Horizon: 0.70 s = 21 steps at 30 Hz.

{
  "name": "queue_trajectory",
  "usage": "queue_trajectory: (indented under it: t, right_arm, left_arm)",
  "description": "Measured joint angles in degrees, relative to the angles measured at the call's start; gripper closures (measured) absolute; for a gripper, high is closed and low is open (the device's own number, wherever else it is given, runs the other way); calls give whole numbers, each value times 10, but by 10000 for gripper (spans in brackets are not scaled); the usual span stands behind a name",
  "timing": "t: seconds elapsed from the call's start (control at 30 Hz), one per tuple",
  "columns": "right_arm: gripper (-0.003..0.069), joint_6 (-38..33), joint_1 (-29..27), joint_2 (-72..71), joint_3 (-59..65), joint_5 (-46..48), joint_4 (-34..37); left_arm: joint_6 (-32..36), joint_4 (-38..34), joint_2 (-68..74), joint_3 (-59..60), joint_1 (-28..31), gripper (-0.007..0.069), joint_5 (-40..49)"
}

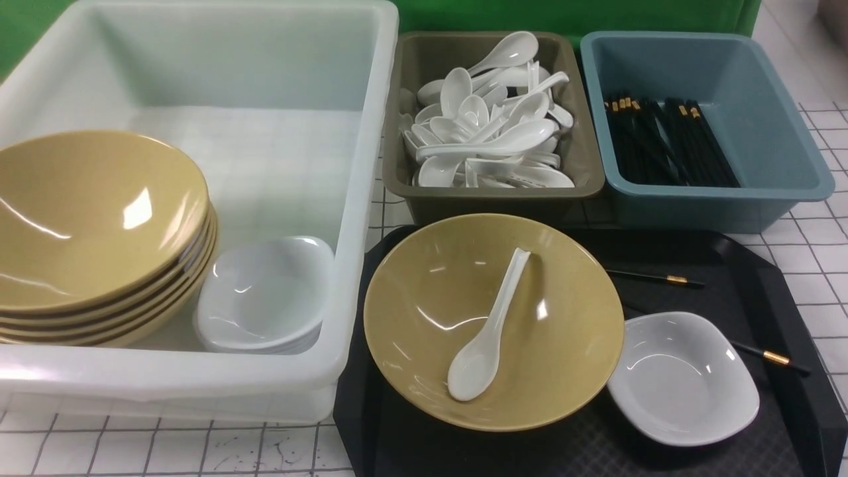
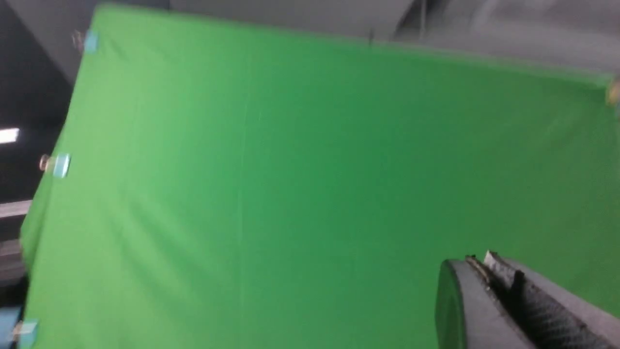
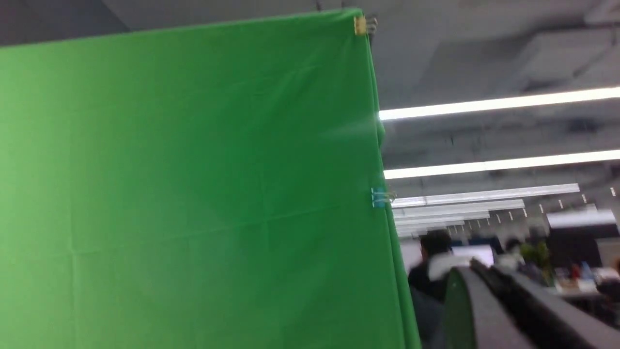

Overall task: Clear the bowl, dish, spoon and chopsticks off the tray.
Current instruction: Use the left arm to grab the soup spoon in the middle

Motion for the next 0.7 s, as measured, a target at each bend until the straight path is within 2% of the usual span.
queue_trajectory:
  t: [0.1, 0.13, 0.2, 0.23, 0.37, 0.43, 0.53, 0.63, 0.67, 0.7]
  right_arm:
    - [615, -28, 0, 33, -70, 73, 0]
    - [615, -48, 0, 69, -127, 134, 0]
    - [615, -59, 0, 103, -174, 193, 0]
    - [615, -59, 0, 108, -174, 201, 0]
    - [615, -100, 0, 210, -249, 458, 20]
    - [615, -133, 2, 236, -250, 520, 41]
    - [615, -205, 17, 263, -228, 567, 95]
    - [615, -250, 30, 267, -198, 569, 146]
    - [615, -255, 30, 267, -195, 569, 152]
    - [615, -279, 35, 267, -172, 567, 177]
  left_arm:
    - [20, 0, 72, -76, 0, 636, 80]
    - [26, -1, 133, -134, 0, 636, 134]
    - [28, -10, 200, -183, -5, 636, 196]
    - [28, -14, 207, -189, -5, 636, 203]
    - [62, -58, 345, -314, -60, 636, 372]
    - [85, -83, 391, -349, -85, 636, 415]
    - [140, -134, 488, -382, -146, 632, 455]
    - [192, -156, 568, -402, -208, 625, 461]
    - [196, -157, 573, -402, -213, 624, 462]
    - [215, -158, 618, -416, -250, 605, 462]
